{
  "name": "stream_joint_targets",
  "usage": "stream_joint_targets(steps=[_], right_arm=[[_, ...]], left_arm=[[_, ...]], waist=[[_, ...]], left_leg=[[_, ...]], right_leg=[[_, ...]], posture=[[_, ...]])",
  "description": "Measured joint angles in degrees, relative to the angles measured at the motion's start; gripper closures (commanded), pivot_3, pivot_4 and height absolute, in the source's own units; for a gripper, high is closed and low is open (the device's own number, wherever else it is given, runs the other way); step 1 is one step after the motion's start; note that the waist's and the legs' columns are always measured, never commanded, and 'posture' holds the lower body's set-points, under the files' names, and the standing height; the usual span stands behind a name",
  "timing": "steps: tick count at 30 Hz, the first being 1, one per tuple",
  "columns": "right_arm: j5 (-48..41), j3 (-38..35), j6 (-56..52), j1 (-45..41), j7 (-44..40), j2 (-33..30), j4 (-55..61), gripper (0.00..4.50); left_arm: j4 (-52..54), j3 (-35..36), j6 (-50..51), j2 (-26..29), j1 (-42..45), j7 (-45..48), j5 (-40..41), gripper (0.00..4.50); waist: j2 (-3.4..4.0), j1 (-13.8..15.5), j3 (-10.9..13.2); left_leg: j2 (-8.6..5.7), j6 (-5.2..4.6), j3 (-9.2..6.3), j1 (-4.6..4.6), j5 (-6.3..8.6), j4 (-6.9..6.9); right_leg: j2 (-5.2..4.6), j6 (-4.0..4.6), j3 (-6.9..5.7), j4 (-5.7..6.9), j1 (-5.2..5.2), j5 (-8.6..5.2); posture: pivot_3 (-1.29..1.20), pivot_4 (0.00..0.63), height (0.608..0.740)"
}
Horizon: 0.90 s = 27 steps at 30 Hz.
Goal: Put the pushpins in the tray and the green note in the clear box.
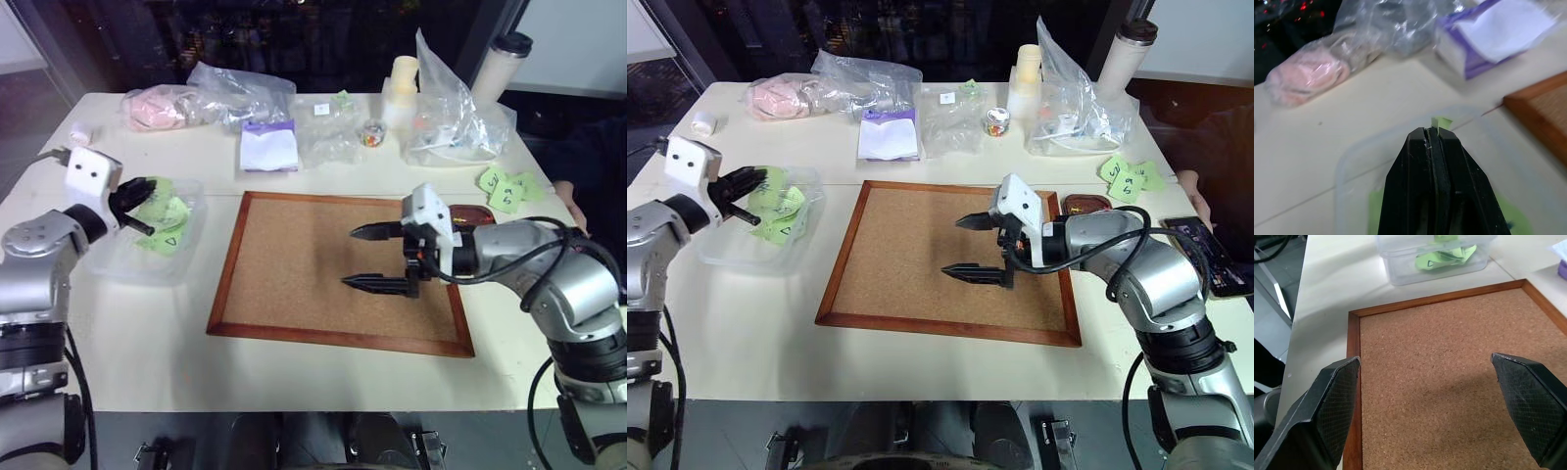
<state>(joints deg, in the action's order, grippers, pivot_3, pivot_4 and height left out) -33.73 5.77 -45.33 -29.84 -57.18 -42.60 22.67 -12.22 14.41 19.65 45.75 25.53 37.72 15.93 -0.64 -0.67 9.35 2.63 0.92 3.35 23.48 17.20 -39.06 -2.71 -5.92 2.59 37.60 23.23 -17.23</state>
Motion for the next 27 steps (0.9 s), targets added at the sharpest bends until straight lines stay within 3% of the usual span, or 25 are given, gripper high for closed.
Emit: stream_joint_targets(steps=[2,9,18,27], right_arm=[[0.58,0.48,0.27,-0.27,0.36,0.3,-0.12,0.0],[2.17,1.0,1.03,-0.94,0.99,0.56,-0.45,0.0],[3.51,0.2,2.06,0.88,0.96,-1.55,-1.18,0.0],[4.13,-4.34,3.12,6.59,1.62,-4.81,-1.82,0.0]], left_arm=[[-0.56,-0.08,0.16,0.04,-1.16,1.14,-0.02,3.54],[-0.37,0.26,1.87,0.27,-1.86,3.85,1.41,0.08],[13.29,1.69,10.2,-0.13,-0.11,10.86,13.39,0.03],[22.64,-13.76,12.86,-6.79,-0.37,15.61,14.29,0.03]], waist=[[-0.01,-0.03,0.0],[-0.04,-0.02,0.02],[-0.09,-0.02,0.05],[-0.1,-0.08,0.05]], left_leg=[[0.01,0.0,0.0,0.0,0.0,0.0],[0.02,0.0,0.0,0.0,0.0,0.0],[0.03,0.0,0.0,0.01,0.0,-0.02],[-0.09,0.0,-0.01,0.0,0.0,-0.06]], right_leg=[[0.02,0.0,0.0,0.01,0.02,0.0],[0.02,0.0,-0.01,0.03,0.02,0.0],[-0.02,0.0,0.01,0.04,0.02,0.0],[0.06,0.0,0.06,0.08,0.02,0.0]], posture=[[0.0,0.15,0.74],[0.0,0.15,0.74],[0.0,0.15,0.74],[0.0,0.15,0.74]])
